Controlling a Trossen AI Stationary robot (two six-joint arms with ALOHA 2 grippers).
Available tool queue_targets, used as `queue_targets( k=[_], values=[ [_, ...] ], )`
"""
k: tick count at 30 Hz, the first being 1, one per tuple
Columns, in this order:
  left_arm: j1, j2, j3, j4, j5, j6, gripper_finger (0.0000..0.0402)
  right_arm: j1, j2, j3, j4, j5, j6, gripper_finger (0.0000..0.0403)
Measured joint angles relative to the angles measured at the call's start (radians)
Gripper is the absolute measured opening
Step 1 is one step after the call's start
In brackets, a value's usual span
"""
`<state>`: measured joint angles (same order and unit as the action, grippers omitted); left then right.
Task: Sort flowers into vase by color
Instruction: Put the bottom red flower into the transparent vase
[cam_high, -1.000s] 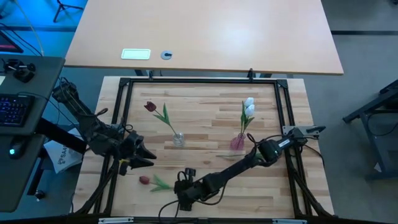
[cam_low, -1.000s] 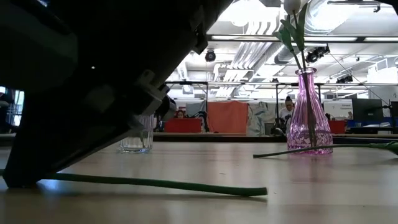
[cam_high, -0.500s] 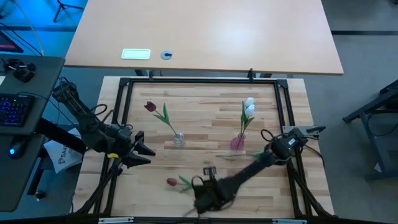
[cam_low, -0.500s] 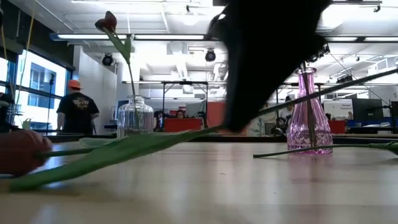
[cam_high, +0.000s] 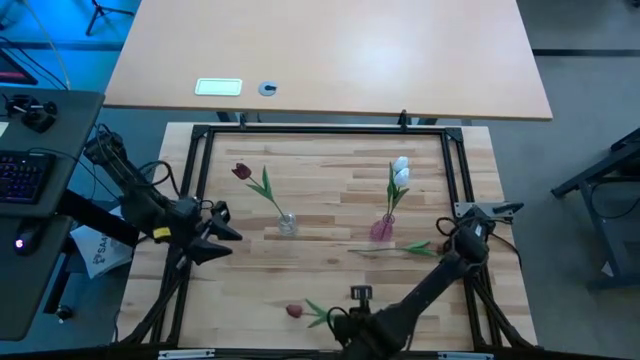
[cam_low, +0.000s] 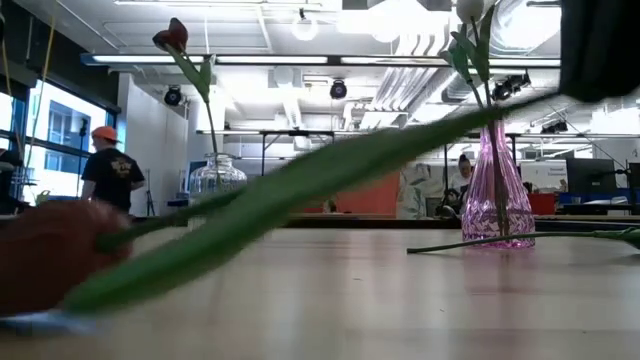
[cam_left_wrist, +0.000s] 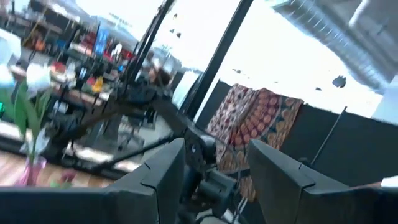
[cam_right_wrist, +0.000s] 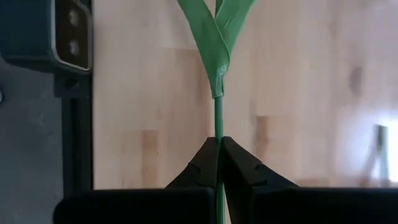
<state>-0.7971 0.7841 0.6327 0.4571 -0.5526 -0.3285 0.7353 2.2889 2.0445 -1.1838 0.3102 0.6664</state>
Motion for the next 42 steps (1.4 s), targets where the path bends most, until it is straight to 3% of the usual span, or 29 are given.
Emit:
queue_targets(
  k=[4,8,14,21,26,31,39,42],
  values=[
    [0.000,0.000,0.000,0.080,0.000,0.059,0.0161,0.006,-0.089,-0.074,-0.015,0.031,0.053,0.0000],
    [0.000,-0.001,0.000,0.104,-0.002,0.103,0.0161,0.015,-0.270,-0.293,0.115,0.080,0.143,0.0000],
    [0.000,0.001,0.000,0.102,-0.041,0.124,0.0161,0.012,-0.570,-0.680,0.616,0.159,0.175,0.0000],
    [-0.012,0.011,0.000,0.090,-0.105,0.123,0.0161,0.004,-0.743,-0.971,1.156,0.285,0.075,0.0000],
    [-0.015,0.044,0.000,0.063,-0.171,0.124,0.0161,-0.035,-0.750,-1.027,1.509,0.340,-0.140,0.0000],
    [-0.002,0.109,0.000,0.013,-0.240,0.122,0.0161,-0.124,-0.746,-1.003,1.638,0.322,-0.366,0.0000],
    [0.138,0.217,0.000,0.010,-0.243,0.130,0.0161,-0.322,-0.746,-0.991,1.737,0.096,-0.409,0.0000],
    [0.215,0.221,0.000,0.011,-0.197,0.160,0.0161,-0.382,-0.746,-0.991,1.790,0.045,-0.405,0.0000]
  ],
)
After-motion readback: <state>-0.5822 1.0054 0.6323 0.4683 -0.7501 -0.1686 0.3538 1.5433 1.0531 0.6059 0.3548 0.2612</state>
